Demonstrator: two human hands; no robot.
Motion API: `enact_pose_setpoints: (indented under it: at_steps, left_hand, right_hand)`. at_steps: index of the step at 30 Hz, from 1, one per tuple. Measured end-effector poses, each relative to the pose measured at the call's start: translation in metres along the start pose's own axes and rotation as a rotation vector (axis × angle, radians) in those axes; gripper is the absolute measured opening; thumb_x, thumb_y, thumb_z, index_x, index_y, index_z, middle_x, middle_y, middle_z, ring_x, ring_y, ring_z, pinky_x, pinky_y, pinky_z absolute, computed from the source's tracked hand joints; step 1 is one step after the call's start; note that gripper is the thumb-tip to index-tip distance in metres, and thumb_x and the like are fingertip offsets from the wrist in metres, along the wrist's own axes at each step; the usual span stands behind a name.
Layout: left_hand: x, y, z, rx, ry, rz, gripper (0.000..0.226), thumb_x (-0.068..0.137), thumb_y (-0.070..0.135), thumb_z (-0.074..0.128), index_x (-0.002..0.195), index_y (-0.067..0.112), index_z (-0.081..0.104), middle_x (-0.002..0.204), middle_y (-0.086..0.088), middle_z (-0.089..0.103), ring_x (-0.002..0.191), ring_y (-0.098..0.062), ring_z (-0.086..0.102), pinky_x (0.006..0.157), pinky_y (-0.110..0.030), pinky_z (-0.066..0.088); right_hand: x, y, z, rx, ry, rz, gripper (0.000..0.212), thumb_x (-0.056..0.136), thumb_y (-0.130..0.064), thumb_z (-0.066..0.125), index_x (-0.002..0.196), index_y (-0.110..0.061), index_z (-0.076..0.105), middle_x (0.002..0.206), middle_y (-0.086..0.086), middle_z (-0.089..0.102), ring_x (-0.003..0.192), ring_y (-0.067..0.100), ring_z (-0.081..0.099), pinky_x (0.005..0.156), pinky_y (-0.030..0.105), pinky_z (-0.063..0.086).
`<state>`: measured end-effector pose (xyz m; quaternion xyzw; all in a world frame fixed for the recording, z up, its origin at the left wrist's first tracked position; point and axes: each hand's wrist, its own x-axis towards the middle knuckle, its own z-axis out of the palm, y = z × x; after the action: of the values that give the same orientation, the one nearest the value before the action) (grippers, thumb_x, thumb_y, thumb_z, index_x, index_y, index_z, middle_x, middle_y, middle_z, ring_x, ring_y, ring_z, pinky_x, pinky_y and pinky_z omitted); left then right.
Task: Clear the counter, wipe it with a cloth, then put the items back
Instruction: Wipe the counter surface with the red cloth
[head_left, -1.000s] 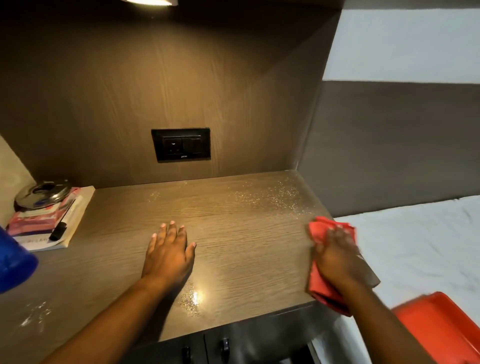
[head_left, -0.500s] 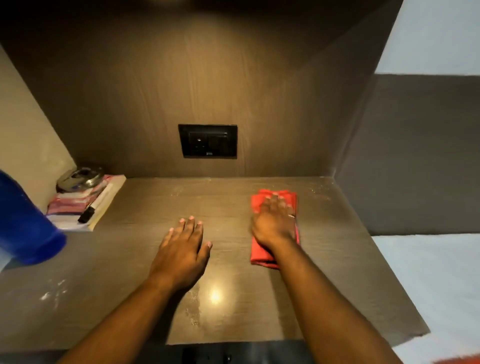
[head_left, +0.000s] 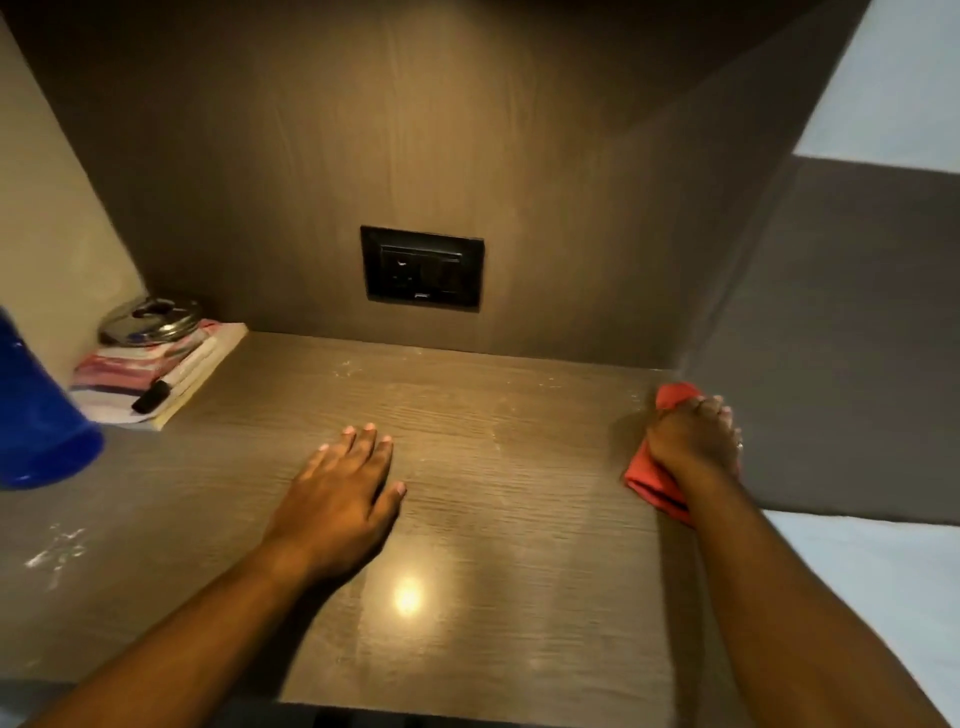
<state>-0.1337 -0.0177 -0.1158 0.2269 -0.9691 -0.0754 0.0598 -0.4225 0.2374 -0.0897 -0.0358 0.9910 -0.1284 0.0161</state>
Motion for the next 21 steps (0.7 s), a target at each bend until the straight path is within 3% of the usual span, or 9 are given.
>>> enact_pose_setpoints:
  at_steps: [4,7,10,14,17,21]
  left_hand:
    - [0.005,-0.001,0.003,0.024,0.003,0.014,0.069,0.092,0.060,0.012,0.152,0.026,0.013,0.161,0.000,0.010,0.148,-0.017,0.004,0.118,-0.036,0.003]
    - [0.004,-0.006,0.008,0.021,0.015,0.022,0.070,0.091,0.061,0.010,0.151,0.025,0.014,0.161,0.000,0.010,0.148,-0.016,0.004,0.119,-0.036,0.003]
    - [0.001,-0.007,0.010,0.013,0.027,0.021,0.071,0.090,0.062,0.009,0.152,0.027,0.013,0.161,0.001,0.009,0.148,-0.014,0.003,0.118,-0.035,0.003]
    - [0.002,-0.007,0.008,-0.004,0.025,0.021,0.071,0.090,0.063,0.008,0.152,0.028,0.011,0.161,0.003,0.006,0.147,-0.011,0.000,0.118,-0.033,0.002]
    - [0.000,-0.006,0.006,-0.024,0.020,0.022,0.070,0.090,0.063,0.007,0.151,0.029,0.007,0.161,0.005,0.003,0.146,-0.008,-0.004,0.116,-0.031,-0.001]
    - [0.001,-0.005,0.006,-0.013,0.024,0.020,0.071,0.089,0.064,0.004,0.151,0.030,0.006,0.161,0.006,0.001,0.145,-0.007,-0.006,0.115,-0.030,-0.005]
  right_hand:
    - [0.013,-0.066,0.016,-0.030,-0.025,-0.047,0.071,0.094,-0.034,0.038,0.151,0.000,0.013,0.160,0.021,0.011,0.148,0.037,0.012,0.120,0.045,0.008]
    - [-0.030,-0.133,0.043,-0.069,-0.098,-0.305,0.067,0.096,-0.033,0.039,0.151,-0.001,0.017,0.161,0.020,0.012,0.148,0.035,0.015,0.120,0.045,0.011]
    - [-0.078,-0.182,0.063,-0.076,-0.187,-0.665,0.069,0.095,-0.041,0.030,0.153,-0.007,0.016,0.163,0.013,0.006,0.150,0.029,0.007,0.122,0.042,0.006]
    - [-0.066,-0.153,0.058,-0.125,-0.211,-0.887,0.067,0.097,-0.045,0.025,0.154,-0.013,0.012,0.164,0.006,0.003,0.151,0.022,0.002,0.121,0.039,0.002]
    - [-0.012,-0.080,0.036,-0.117,-0.174,-0.740,0.064,0.100,-0.044,0.027,0.154,-0.011,0.016,0.163,0.009,0.008,0.150,0.023,0.009,0.122,0.043,0.011]
    - [0.051,0.019,0.006,-0.008,-0.011,-0.348,0.058,0.097,-0.038,0.032,0.136,0.003,0.044,0.140,0.031,0.045,0.129,0.042,0.044,0.110,0.049,0.033]
